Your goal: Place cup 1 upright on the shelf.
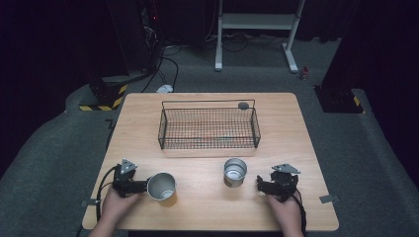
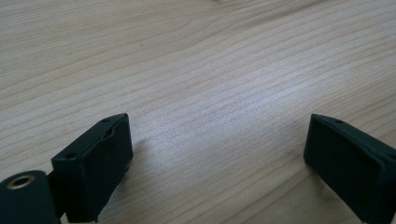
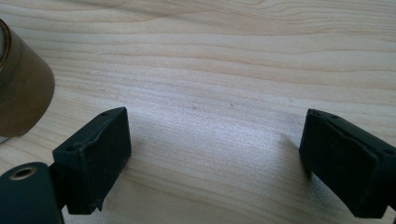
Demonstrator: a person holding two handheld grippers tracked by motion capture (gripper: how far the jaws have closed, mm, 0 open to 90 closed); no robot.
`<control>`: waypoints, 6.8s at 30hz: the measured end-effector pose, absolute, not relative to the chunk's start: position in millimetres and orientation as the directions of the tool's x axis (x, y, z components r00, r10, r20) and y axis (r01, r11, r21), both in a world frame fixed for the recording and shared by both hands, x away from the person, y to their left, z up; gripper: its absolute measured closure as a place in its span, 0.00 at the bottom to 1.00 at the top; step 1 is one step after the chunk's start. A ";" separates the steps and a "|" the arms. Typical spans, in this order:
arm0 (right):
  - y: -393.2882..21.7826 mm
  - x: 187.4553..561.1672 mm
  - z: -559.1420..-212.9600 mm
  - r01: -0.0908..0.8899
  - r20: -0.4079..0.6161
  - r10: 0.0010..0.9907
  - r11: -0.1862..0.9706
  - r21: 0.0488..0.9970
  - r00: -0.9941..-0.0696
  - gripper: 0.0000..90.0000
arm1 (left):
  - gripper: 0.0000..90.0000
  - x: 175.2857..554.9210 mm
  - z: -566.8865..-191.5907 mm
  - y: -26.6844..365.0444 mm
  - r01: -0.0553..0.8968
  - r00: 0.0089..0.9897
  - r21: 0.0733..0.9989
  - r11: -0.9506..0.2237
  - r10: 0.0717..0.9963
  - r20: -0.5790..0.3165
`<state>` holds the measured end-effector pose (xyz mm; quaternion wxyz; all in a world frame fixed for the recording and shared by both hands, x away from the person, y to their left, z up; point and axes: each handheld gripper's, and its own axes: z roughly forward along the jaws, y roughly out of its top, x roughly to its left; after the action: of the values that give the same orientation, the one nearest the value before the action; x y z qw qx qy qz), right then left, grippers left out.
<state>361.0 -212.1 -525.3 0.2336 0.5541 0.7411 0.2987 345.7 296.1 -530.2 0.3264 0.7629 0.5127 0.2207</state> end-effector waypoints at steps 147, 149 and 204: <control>-211.7 360.0 -525.4 0.680 -0.015 0.960 0.210 0.703 -0.281 0.10 | 0.00 274.1 -467.0 234.4 0.402 0.645 0.874 -0.273 0.762 -0.058; -211.7 360.0 -525.4 0.680 -0.015 0.960 0.210 0.703 -0.281 0.10 | 0.00 274.6 -468.2 234.6 0.402 0.647 0.873 -0.276 0.760 -0.057; -211.7 360.0 -525.4 0.680 -0.015 0.960 0.210 0.703 -0.281 0.10 | 0.15 273.4 -482.1 233.3 0.362 0.660 0.883 -0.300 0.751 -0.015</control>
<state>360.0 -211.7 -525.4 0.2334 0.5524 0.7419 0.2999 273.4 233.3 -482.1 0.4718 0.7795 0.3568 0.2063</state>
